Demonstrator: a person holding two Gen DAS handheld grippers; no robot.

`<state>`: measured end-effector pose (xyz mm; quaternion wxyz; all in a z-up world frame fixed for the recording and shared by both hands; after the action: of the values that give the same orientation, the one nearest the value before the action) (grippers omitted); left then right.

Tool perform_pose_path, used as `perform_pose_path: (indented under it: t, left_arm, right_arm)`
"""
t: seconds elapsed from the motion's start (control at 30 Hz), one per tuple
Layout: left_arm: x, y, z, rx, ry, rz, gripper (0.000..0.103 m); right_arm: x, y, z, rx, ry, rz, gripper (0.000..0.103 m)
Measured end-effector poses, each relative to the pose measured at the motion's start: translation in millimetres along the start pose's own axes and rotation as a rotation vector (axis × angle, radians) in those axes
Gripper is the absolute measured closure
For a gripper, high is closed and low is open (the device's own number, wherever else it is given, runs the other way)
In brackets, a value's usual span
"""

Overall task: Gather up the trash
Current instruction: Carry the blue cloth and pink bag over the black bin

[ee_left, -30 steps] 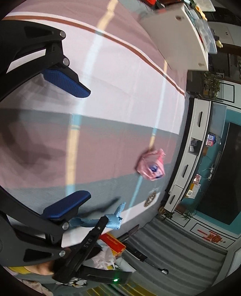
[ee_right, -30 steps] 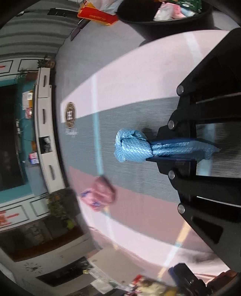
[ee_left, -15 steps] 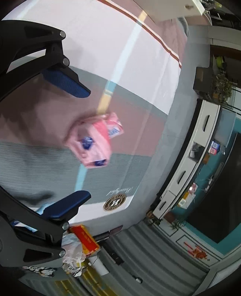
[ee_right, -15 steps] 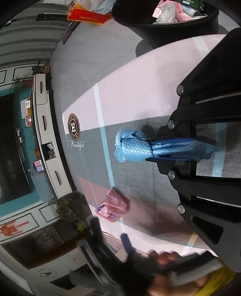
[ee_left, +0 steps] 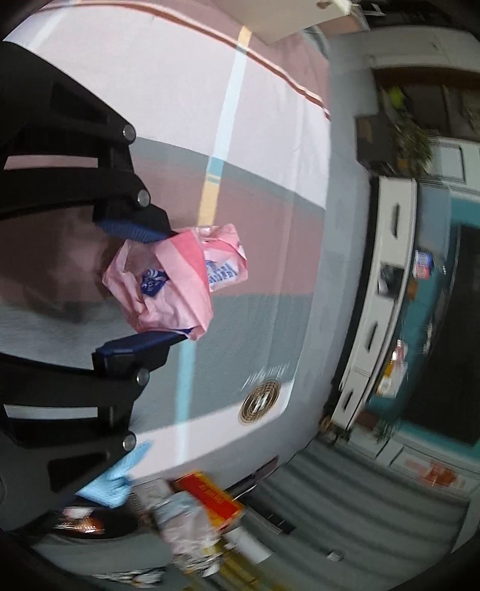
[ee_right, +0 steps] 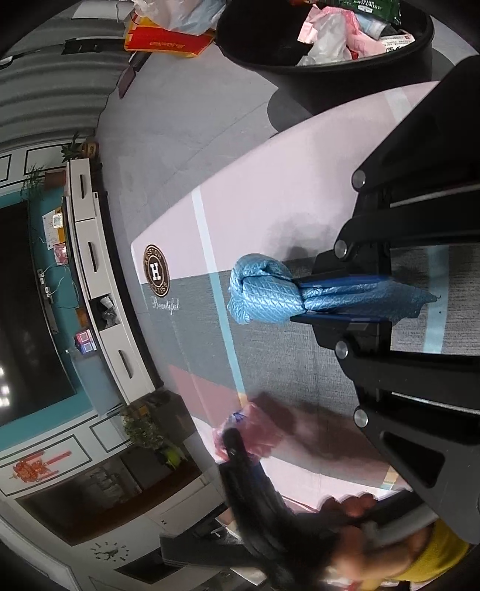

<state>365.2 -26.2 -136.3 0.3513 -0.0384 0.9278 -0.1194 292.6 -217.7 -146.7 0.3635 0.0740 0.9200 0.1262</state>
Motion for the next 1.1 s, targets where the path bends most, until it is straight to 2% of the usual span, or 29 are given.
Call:
perform_pose_path:
  t: [0.17, 0.33, 0.47, 0.7, 0.93, 1.1]
  left_arm:
    - [36.4, -20.8, -44.5, 0.06, -0.008, 0.093, 0.059]
    - [78.3, -30.6, -74.6, 0.081, 0.014, 0.112, 0.059]
    - [97.5, -39.7, -99.0, 0.067, -0.014, 0.139, 0.058]
    - [111.9, -48.2, -126.1, 0.041, -0.037, 0.149, 0.057]
    - [111.5, -72.8, -140.6, 0.017, -0.079, 0.213, 0.057]
    - [111.7, -96.4, -146.0, 0.015, -0.093, 0.261, 0.056]
  right_arm:
    - [2.5, 4.0, -19.0, 0.012, -0.016, -0.019, 0.09]
    - [10.2, 6.8, -47.1, 0.023, -0.038, -0.046, 0.09]
    - [13.9, 2.3, -72.6, 0.019, -0.073, -0.04, 0.09]
    - [11.7, -7.8, -109.4, 0.047, -0.128, -0.063, 0.09]
    - [10.4, -25.5, -131.5, 0.104, -0.165, -0.065, 0.09]
    - [8.9, -34.7, -142.3, 0.111, -0.189, -0.056, 0.09]
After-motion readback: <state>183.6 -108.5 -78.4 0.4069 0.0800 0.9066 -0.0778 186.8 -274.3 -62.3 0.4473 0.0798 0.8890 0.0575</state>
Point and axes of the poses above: each gripper's, at about its wrist camera, not at the fingertips, and z roughly the way its jaws point, y to its left, x to its underside, the point moved 5 cm from there along z, roughly the way its jaws point, and after that the axes turned 2 degrees about -z, right-handed, at the moved point
